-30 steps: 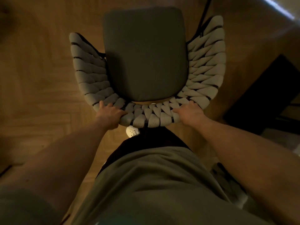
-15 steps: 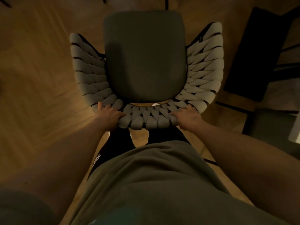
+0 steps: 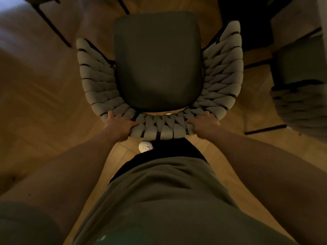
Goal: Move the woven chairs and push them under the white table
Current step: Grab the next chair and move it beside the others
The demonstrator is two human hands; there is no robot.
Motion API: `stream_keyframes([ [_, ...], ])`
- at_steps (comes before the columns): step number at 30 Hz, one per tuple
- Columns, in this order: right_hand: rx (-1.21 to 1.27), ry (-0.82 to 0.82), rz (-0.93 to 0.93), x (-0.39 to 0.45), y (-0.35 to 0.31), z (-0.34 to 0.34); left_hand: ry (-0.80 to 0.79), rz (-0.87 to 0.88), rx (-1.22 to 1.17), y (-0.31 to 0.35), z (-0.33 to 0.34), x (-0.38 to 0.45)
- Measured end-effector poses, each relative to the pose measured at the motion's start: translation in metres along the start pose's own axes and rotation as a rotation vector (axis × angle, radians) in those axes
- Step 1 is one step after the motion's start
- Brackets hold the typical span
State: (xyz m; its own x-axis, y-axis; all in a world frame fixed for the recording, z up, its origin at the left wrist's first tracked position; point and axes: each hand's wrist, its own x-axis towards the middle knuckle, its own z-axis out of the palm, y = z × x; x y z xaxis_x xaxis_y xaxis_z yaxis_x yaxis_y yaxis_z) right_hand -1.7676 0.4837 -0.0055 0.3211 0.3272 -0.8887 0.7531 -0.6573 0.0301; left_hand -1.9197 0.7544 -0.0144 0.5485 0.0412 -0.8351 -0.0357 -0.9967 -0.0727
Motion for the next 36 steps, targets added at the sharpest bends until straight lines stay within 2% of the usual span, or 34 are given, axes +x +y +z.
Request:
stream_keyframes([
  [6,0.230,-0.033,0.119,0.002,-0.013,0.001,0.032,0.106,0.171,-0.037,-0.035,0.028],
  [16,0.459,-0.043,0.228,0.006,-0.060,-0.021,0.096,0.303,0.366,-0.103,-0.091,0.070],
  [29,0.727,-0.028,0.416,0.038,-0.146,-0.094,0.074,0.504,0.644,-0.205,-0.162,0.128],
  [36,0.887,0.007,0.452,0.064,-0.168,-0.147,0.080,0.521,0.789,-0.246,-0.211,0.164],
])
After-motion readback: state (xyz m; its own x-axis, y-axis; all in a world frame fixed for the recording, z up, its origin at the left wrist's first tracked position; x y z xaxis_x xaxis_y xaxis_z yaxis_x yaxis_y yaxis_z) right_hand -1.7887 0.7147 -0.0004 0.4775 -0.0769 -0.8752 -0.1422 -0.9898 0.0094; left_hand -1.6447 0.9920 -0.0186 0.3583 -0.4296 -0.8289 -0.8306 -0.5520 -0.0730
